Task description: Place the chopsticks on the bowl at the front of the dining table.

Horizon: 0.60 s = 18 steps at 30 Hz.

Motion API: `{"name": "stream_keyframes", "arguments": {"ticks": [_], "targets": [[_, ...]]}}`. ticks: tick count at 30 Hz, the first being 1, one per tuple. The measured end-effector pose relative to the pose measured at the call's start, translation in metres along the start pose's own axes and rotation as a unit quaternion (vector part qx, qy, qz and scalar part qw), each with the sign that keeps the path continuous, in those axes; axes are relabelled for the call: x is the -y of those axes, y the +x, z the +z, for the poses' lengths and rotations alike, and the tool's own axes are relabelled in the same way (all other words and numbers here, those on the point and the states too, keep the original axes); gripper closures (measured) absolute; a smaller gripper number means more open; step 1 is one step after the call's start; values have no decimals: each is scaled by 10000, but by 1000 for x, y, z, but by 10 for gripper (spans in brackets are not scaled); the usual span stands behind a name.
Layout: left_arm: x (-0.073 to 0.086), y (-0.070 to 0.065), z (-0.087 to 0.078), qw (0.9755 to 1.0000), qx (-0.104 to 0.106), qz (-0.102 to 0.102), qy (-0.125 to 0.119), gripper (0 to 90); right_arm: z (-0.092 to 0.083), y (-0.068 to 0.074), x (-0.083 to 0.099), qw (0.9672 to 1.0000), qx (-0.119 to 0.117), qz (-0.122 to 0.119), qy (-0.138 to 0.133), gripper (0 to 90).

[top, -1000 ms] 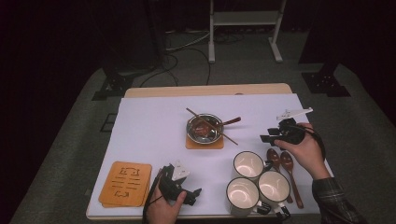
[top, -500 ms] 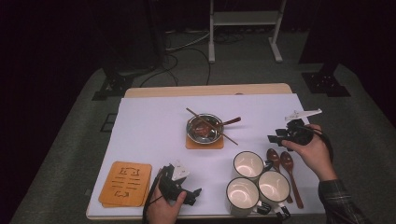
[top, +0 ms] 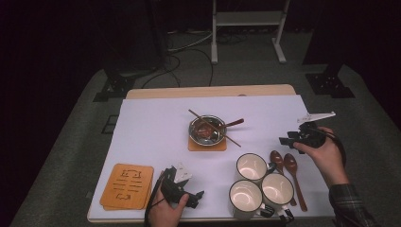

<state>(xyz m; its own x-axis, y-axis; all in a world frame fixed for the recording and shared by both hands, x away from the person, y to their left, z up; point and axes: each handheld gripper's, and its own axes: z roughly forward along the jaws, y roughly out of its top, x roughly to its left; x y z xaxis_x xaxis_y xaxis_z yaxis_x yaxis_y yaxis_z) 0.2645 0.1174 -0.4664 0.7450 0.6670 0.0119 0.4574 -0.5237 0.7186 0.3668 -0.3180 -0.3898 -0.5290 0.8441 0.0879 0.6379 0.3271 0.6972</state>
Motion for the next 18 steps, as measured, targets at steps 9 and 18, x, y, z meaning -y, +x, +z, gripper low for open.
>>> {"name": "stream_keyframes", "arguments": {"ticks": [9,18], "targets": [[0,0,0,10000,-1,-1,1,0,-5,-12,9,9998,163,82,-31,506],[0,0,0,10000,0,-1,2,0,-9,-22,18,9995,267,181,-10,508]]}}
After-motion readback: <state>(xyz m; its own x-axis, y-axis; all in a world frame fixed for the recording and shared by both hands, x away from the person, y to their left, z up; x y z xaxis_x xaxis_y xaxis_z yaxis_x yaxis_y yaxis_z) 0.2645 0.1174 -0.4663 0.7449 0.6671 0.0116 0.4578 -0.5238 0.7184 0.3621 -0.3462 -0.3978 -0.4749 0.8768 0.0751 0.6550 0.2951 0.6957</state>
